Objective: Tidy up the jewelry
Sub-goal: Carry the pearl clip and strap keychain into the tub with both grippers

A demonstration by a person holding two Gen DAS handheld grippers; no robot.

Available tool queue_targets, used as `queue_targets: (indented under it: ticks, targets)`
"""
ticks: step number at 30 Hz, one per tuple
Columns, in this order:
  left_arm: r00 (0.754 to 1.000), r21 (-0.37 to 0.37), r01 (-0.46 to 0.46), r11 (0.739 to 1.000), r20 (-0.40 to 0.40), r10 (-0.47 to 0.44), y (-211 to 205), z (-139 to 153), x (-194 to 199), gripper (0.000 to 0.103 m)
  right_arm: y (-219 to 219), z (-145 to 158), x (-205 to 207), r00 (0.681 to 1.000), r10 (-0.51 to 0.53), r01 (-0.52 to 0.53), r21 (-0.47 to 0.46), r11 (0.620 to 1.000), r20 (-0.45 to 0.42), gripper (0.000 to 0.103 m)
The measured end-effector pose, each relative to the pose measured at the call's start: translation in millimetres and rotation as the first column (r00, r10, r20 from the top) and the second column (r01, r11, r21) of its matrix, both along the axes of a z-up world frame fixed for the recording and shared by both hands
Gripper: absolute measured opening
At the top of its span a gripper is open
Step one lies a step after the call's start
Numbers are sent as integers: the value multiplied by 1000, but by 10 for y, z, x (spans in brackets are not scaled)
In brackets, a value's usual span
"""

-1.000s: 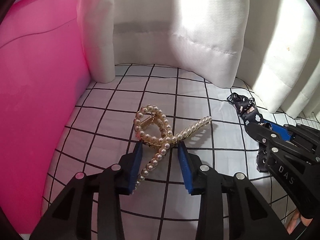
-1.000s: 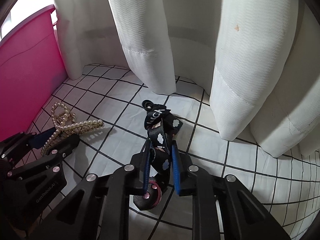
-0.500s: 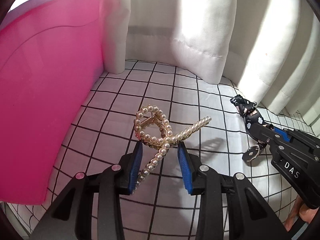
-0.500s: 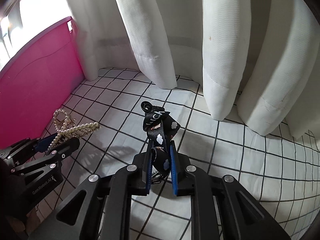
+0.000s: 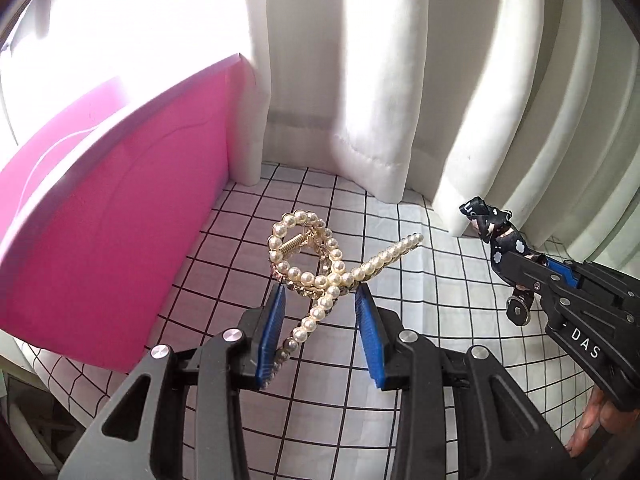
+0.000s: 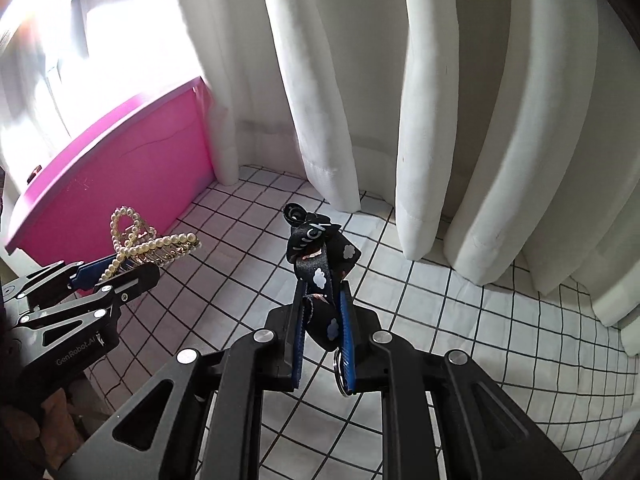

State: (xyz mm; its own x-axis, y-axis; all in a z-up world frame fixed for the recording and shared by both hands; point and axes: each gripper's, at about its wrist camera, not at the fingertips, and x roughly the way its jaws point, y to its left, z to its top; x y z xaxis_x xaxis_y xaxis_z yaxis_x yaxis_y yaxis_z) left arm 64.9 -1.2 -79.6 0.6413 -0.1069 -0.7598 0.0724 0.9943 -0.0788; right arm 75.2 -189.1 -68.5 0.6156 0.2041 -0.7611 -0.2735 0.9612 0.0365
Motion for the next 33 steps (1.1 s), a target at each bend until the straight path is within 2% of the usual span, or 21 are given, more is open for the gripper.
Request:
queue_targets:
  ticks: [9, 14, 18, 24, 33]
  targets:
    - [988, -42, -51, 998, 144, 57, 191, 854, -149, 35, 283, 727, -64, 985, 91, -94, 14, 996, 150, 15]
    - [962, -40, -122, 992, 240, 128, 530, 1316, -166, 35, 639, 1074, -7, 956, 170, -180, 19, 983, 237, 15]
    - [930, 3, -204, 979, 313, 193, 889, 1531, -162, 35, 1010, 1290, 96, 930, 224, -242, 27, 970, 291, 15]
    - [908, 32, -323, 946, 293, 300, 1510, 1552, -67, 35, 1692, 1382, 320, 898, 323, -345, 25, 938, 298, 15]
    - [889, 26, -431, 902, 183, 420, 2229, 1167, 75, 35, 2671, 1131, 581, 875, 437, -449, 13, 893, 209, 15]
